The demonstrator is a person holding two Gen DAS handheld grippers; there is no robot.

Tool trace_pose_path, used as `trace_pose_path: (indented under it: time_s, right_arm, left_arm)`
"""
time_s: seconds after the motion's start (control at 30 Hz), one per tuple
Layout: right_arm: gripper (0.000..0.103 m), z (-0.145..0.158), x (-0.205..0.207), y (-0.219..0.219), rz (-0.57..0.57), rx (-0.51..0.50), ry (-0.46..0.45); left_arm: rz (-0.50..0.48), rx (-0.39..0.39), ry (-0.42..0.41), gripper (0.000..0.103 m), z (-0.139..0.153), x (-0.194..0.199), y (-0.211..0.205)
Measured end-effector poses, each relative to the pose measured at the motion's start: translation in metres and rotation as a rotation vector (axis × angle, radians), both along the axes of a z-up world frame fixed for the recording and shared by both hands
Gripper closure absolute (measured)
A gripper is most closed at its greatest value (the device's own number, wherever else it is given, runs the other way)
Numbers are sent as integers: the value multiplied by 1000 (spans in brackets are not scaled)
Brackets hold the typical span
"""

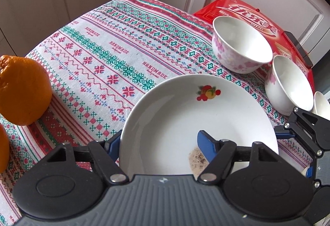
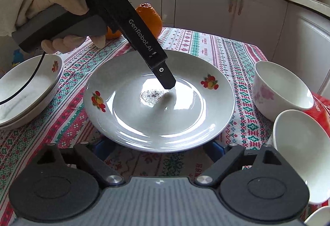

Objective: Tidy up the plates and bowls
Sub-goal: 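Grasp the rim of the stained white plate with the left tool, then lift the stained plate and carry it over the plate stack with the left tool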

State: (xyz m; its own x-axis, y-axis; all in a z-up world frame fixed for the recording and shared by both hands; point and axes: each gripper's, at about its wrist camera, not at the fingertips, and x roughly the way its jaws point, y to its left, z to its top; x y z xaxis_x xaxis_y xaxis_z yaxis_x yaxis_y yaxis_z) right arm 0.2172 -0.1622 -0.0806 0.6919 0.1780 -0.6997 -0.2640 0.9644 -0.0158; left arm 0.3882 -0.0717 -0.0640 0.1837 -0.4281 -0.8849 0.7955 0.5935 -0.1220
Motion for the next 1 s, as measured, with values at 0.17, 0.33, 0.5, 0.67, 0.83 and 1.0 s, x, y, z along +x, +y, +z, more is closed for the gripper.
trace_pose_path:
  time_s: [0.17, 0.33, 0.5, 0.67, 0.83, 1.0]
  right_arm:
    - [9, 1, -1, 0, 9, -12, 0]
    - [9, 3, -4, 0, 26, -16, 0]
    - [9, 11, -10, 2, 48, -25, -12]
    - [9, 22, -18, 5, 73, -10, -20]
    - [9, 33, -28, 12, 113, -21, -45]
    - [9, 44, -38, 21, 156, -19, -62]
  left_arm:
    - [3, -2, 7, 29, 1, -1, 3]
    - [22, -5, 3, 29, 5, -7, 9]
    - [51, -9, -5, 29, 16, -16, 16]
    - [88, -24, -24, 29, 29, -29, 28]
    - [126, -38, -51, 29, 43, -45, 43]
    - [170, -53, -78, 29, 57, -63, 62]
